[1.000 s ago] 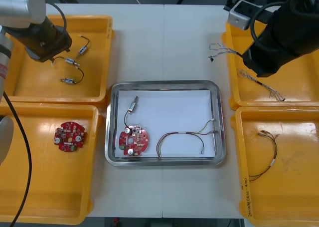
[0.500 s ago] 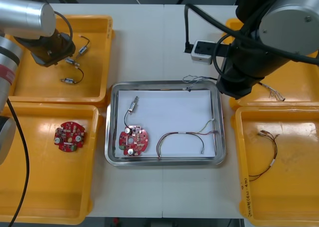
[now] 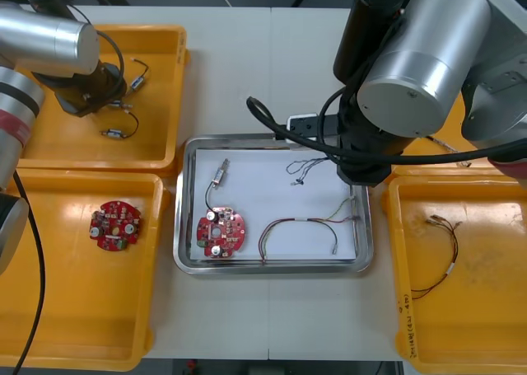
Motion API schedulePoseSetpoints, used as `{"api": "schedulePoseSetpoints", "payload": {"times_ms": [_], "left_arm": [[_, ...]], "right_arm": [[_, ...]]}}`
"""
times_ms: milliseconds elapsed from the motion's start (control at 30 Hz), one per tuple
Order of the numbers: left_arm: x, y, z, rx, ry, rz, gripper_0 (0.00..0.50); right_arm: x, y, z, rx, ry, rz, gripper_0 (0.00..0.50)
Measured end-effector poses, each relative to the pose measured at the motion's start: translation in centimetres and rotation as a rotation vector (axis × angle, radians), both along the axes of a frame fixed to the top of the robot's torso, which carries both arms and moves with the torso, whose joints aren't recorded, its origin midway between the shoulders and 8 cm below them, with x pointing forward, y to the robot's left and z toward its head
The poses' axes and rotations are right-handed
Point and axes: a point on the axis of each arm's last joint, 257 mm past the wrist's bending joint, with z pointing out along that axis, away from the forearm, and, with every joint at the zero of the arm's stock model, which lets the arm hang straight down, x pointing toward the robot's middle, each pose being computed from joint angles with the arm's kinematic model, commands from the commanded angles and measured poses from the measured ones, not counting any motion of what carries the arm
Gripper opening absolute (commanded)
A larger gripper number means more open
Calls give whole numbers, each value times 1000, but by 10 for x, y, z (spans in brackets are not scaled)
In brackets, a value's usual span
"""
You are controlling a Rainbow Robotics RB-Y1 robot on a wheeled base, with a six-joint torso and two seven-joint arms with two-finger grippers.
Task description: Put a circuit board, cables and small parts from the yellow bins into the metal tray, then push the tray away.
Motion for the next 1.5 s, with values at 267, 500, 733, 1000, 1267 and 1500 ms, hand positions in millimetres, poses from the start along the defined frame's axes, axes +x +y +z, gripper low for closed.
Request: {"api": "schedulePoseSetpoints", "payload": {"times_ms": [267, 500, 733, 1000, 1267, 1500], "left_arm": [[7, -3, 3, 1, -33, -9, 260], [8, -3, 4, 1, -37, -10, 0], [9, -3, 4, 1, -39, -10, 0], [9, -3, 4, 1, -39, -10, 0], [6, -2, 4, -9, -31, -2, 0], [-7, -2, 15, -53, 12, 23, 0]], "right_arm": [[13, 12, -25, 18, 9, -4, 0], [24, 18, -47, 12, -3, 0, 0], [35, 23, -67, 1, -36, 20, 0], [44, 21, -83, 11, -25, -1, 83], [42, 25, -88, 11, -24, 13, 500], [42, 26, -88, 11, -24, 14, 500]]}}
